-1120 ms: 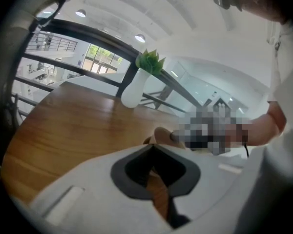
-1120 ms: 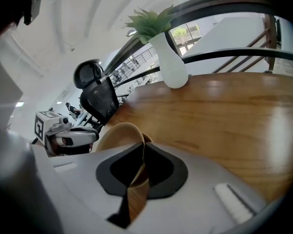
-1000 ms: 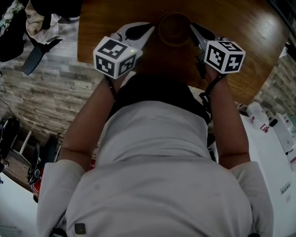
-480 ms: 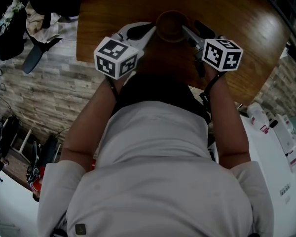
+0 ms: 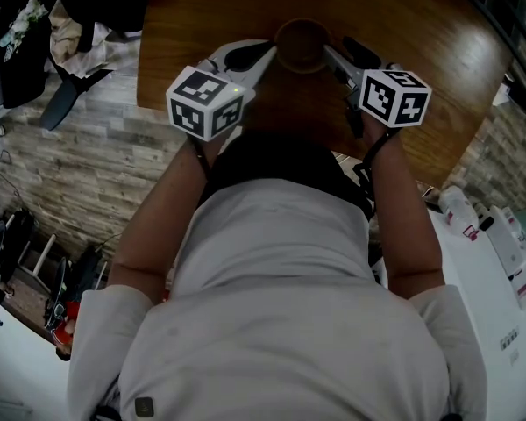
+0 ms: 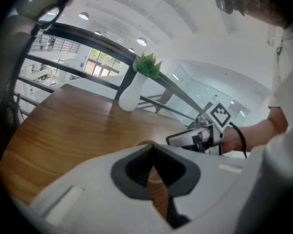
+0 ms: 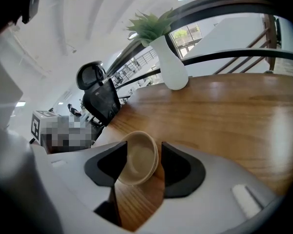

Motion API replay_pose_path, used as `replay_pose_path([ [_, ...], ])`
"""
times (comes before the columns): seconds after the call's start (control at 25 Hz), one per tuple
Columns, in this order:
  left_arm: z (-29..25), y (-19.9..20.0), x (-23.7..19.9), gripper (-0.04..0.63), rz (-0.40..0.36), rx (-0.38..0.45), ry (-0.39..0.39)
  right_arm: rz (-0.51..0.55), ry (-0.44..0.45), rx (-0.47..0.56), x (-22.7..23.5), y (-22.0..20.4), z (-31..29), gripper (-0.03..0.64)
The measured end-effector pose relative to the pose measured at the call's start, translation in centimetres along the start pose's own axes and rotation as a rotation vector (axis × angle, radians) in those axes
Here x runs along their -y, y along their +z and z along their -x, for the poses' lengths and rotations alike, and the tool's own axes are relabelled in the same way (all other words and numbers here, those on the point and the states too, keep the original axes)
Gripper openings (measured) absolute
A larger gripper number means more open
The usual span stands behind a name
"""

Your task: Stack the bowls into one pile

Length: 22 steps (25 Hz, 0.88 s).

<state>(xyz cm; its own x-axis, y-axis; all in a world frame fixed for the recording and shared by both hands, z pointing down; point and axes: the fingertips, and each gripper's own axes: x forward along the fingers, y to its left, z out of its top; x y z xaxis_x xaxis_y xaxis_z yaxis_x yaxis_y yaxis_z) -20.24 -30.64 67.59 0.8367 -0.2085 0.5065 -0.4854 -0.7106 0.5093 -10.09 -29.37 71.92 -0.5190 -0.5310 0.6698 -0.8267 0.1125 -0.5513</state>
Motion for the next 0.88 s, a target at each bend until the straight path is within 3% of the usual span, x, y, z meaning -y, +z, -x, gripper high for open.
replay_pose_path([
  [0.24, 1.9, 2.7, 1.9, 0.005, -0.036, 0.057, -0.005, 0.054, 0.023, 0.029, -2.8, 1.1, 2.0, 0.156],
  [0.52, 6.0, 6.0, 6.8, 0.005, -0.109, 0.11, -0.038, 0.137, 0.071, 0.121, -8.8, 3.3, 6.4, 0.011],
  [0.88, 13.0, 11.1, 11.5, 0.005, -0.239, 0.21, -0.056, 0.221, 0.077, 0.279, -16.4, 6.6, 13.5, 0.008],
])
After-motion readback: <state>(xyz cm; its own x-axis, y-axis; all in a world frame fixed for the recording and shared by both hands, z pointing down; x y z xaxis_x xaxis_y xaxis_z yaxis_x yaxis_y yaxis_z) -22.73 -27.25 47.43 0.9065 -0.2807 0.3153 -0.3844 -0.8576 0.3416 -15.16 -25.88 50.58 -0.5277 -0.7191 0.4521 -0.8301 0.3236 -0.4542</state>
